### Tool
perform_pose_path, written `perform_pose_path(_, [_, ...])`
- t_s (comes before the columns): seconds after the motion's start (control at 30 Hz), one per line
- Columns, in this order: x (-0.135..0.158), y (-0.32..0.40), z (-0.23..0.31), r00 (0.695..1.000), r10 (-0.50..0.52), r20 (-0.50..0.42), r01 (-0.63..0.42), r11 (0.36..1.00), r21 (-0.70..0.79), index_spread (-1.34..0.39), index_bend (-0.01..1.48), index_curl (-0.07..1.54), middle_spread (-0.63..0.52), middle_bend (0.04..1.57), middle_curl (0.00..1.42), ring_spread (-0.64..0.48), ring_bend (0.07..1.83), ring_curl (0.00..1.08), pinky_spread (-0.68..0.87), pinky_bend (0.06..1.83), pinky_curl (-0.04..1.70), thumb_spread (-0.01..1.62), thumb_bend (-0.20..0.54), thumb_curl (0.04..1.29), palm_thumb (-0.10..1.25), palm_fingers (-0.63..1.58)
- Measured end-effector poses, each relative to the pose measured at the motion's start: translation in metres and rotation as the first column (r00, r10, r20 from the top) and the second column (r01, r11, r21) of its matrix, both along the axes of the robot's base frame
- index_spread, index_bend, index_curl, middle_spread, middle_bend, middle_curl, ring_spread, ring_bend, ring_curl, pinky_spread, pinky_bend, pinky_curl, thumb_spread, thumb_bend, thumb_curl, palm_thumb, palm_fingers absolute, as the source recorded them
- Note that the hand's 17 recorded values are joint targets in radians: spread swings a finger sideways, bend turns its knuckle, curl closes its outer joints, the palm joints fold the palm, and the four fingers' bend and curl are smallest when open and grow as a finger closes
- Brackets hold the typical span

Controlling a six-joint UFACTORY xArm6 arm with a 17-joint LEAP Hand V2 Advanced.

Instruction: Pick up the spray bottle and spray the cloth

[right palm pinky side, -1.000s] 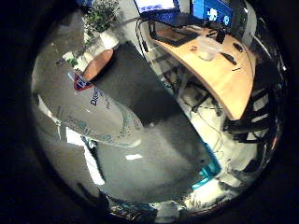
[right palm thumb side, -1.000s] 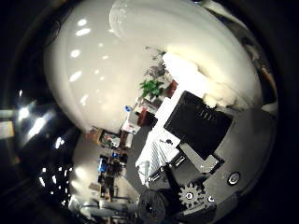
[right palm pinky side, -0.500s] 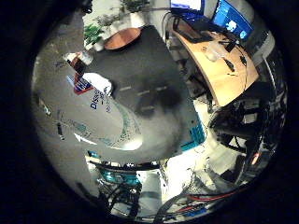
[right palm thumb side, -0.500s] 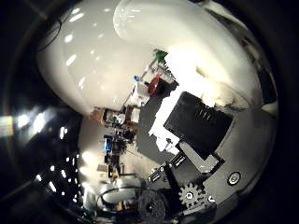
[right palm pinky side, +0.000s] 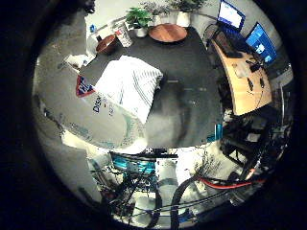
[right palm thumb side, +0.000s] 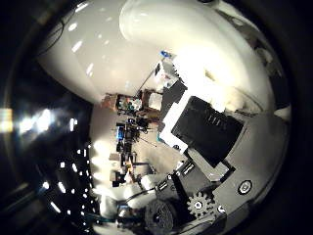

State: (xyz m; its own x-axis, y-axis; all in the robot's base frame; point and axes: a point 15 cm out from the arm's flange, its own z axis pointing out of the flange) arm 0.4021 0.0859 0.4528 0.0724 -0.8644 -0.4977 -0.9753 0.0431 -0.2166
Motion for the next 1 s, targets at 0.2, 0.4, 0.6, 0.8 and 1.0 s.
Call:
perform_pose_path(0.2, [0.02, -0.005, -0.049, 0.992, -0.012, -0.125, -0.003, 0.993, -0.12, -0.29, 1.12, 0.64, -0.19, 1.31, 0.66, -0.22, 1.41, 0.54, -0.35, 1.25, 0.56, 0.81, -0.015, 0.98, 0.96, 1.25])
perform_pose_path(0.4, [0.034, -0.011, -0.104, 0.971, -0.019, -0.24, -0.018, 0.988, -0.151, -0.29, 1.12, 0.65, -0.19, 1.31, 0.66, -0.22, 1.41, 0.54, -0.35, 1.25, 0.56, 0.8, -0.015, 0.98, 0.96, 1.25])
perform_pose_path(0.6, [0.045, -0.017, -0.138, 0.959, -0.037, -0.28, -0.011, 0.985, -0.169, -0.29, 1.12, 0.65, -0.19, 1.31, 0.66, -0.22, 1.41, 0.54, -0.35, 1.25, 0.56, 0.8, -0.015, 0.98, 0.96, 1.25])
perform_pose_path(0.8, [0.051, -0.024, -0.116, 0.967, -0.043, -0.249, 0.0, 0.986, -0.168, -0.29, 1.12, 0.65, -0.19, 1.31, 0.66, -0.22, 1.41, 0.54, -0.36, 1.25, 0.57, 0.79, -0.016, 0.98, 0.96, 1.25])
perform_pose_path(1.0, [0.049, -0.028, -0.046, 0.98, -0.02, -0.197, -0.013, 0.986, -0.166, -0.29, 1.12, 0.65, -0.19, 1.31, 0.66, -0.22, 1.41, 0.54, -0.36, 1.24, 0.57, 0.79, -0.015, 0.98, 0.96, 1.25])
